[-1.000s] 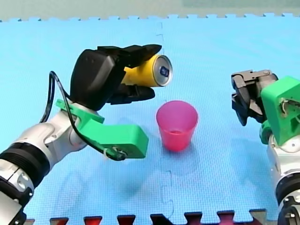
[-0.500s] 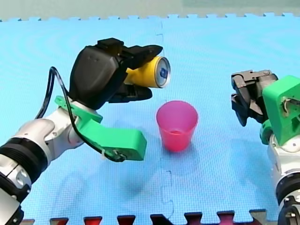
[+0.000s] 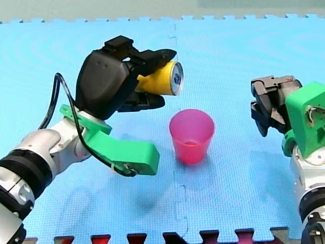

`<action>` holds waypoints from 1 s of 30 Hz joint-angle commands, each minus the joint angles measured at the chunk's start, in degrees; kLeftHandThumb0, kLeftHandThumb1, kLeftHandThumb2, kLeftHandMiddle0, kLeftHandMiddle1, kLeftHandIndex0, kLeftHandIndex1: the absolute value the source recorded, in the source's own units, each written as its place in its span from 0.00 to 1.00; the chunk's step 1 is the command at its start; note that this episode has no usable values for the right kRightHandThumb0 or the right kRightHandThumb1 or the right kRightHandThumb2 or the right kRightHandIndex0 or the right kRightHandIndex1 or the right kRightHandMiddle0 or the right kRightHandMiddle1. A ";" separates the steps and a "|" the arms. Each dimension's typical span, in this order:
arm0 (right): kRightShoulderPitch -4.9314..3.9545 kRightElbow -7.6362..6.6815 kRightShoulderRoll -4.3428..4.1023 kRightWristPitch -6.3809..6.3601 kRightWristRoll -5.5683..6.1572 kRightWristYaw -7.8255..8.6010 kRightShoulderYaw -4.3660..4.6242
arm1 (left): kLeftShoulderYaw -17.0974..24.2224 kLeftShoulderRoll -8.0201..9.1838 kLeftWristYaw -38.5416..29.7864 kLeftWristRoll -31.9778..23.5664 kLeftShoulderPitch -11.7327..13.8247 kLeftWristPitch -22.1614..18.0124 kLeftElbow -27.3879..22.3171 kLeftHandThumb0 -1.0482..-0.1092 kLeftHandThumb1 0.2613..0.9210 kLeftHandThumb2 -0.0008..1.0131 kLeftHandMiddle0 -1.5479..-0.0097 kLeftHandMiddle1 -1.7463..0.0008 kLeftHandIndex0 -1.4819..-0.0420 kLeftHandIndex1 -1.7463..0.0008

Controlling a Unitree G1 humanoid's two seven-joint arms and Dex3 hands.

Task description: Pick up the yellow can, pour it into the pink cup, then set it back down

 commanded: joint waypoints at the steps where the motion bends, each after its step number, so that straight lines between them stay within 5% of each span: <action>1: 0.07 -0.04 -0.44 -0.32 0.02 0.03 -0.04 | 0.02 0.13 0.57 -0.12 -0.52 0.09 0.07 0.78 0.82 0.00 0.45 0.35 0.22 0.88; 20: 0.24 -0.38 -0.75 -0.87 -1.03 -2.44 1.02 | 3.88 -0.84 1.50 -5.24 2.14 -2.29 0.71 0.71 0.83 0.00 0.39 0.41 0.21 0.95; 26: 0.29 -0.44 -0.87 -0.68 -0.99 -3.04 1.12 | 8.49 -1.41 1.44 -10.31 3.98 -4.64 0.40 0.71 0.80 0.00 0.26 0.88 0.26 1.00; 30: 0.11 -0.43 -1.09 0.04 -0.48 -2.19 0.83 | 12.27 -2.58 0.87 -14.86 5.14 -9.32 1.43 0.73 0.78 0.00 0.19 0.95 0.22 0.99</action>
